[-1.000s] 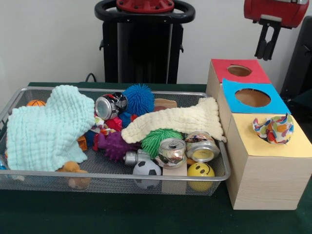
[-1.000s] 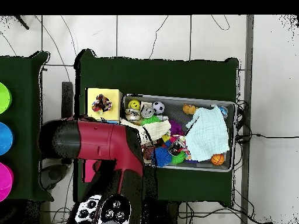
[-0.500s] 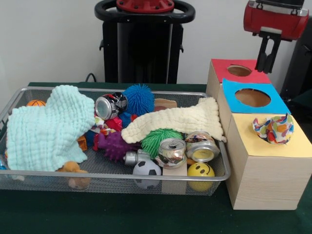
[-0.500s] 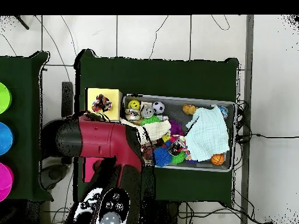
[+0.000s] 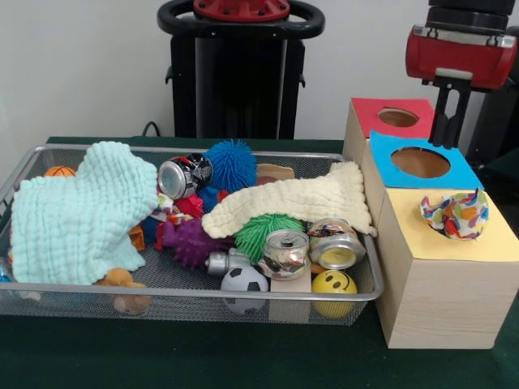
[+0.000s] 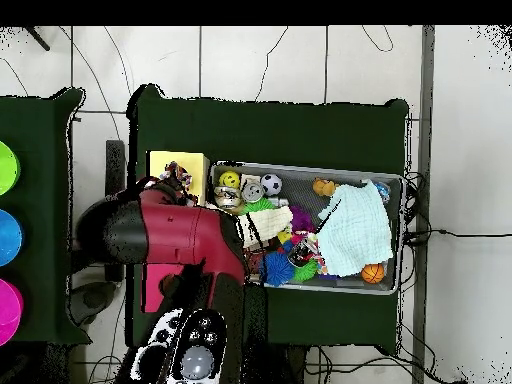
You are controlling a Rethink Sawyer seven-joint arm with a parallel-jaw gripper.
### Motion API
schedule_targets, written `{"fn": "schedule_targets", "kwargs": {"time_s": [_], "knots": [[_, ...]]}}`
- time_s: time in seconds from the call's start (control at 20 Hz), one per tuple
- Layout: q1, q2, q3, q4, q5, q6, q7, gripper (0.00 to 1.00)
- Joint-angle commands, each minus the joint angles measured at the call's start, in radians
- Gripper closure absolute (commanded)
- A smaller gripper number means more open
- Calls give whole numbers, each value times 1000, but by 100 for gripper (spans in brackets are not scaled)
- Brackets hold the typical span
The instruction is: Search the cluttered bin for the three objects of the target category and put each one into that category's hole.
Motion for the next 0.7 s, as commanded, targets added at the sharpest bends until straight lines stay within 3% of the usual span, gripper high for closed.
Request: {"fn": "schedule_targets", "kwargs": {"time_s": [0.05, 0.4, 0.7], "knots": [[-34, 27, 97, 59, 53, -33, 185, 100], [-33, 57, 58, -74, 23, 80, 139, 100], [-40, 106, 53, -151, 29, 105, 150, 100]]}}
